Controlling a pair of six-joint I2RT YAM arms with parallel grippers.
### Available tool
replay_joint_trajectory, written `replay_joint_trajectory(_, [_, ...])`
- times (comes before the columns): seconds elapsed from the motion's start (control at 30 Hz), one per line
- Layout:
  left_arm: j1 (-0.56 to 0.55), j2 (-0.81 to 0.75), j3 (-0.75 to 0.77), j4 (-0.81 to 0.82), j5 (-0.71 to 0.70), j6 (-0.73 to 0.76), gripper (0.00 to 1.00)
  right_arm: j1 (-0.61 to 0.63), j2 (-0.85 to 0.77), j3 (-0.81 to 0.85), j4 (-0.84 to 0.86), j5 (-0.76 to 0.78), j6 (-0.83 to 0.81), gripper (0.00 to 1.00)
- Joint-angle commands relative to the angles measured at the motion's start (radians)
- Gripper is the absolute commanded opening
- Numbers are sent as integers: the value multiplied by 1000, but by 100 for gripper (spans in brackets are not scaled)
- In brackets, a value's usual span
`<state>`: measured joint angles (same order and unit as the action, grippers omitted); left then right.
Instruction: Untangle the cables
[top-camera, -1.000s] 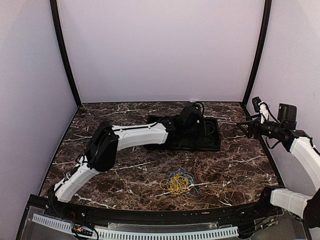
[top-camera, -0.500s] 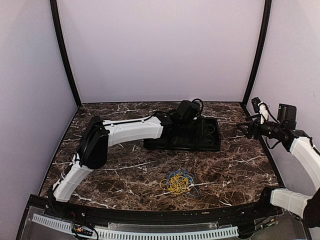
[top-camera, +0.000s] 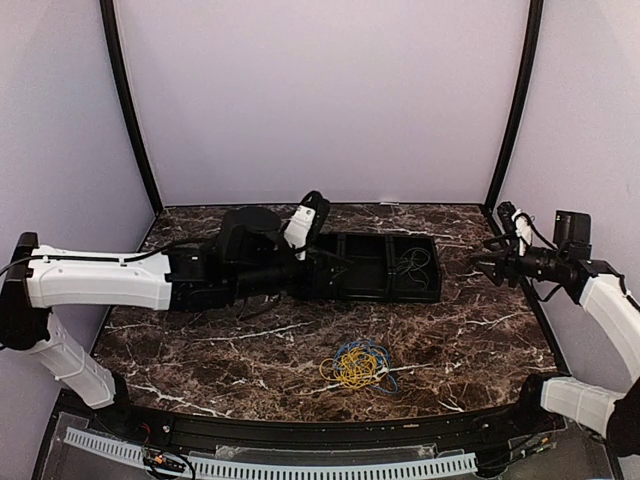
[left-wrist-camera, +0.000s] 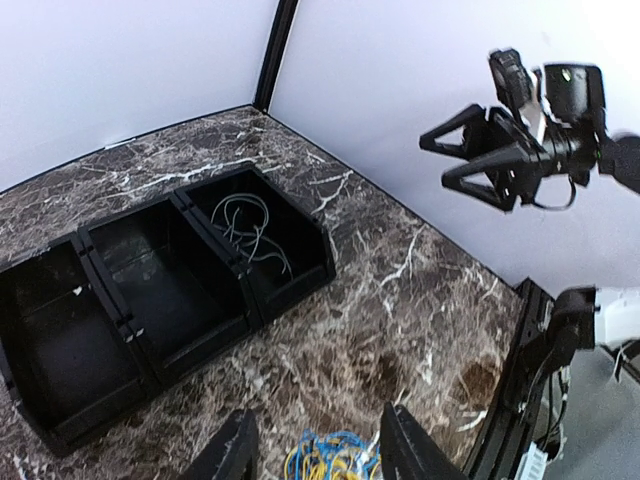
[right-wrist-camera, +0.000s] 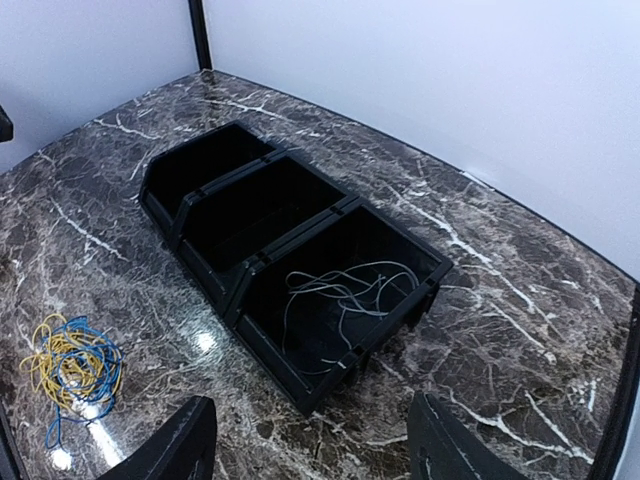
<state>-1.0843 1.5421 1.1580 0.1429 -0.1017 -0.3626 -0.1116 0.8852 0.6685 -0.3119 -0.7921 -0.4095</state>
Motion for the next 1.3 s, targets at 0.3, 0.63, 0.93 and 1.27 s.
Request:
replay_joint_trajectory(0.3, [-145, -262, -537, 193, -27, 104, 44, 456, 214, 85, -189, 108, -277, 53])
replay_joint_trajectory(0.63, [-175, -207, -702, 555, -84, 76, 44, 659, 400, 158, -320, 172, -337, 51])
replay_joint_trajectory(0.93, [-198, -98, -729, 761, -202, 20, 43, 782, 629, 283, -335, 227, -233, 48])
replay_joint_trajectory(1.27, [-253, -22, -700, 764, -335, 13, 42, 837, 817, 388, -426, 227, -199, 48])
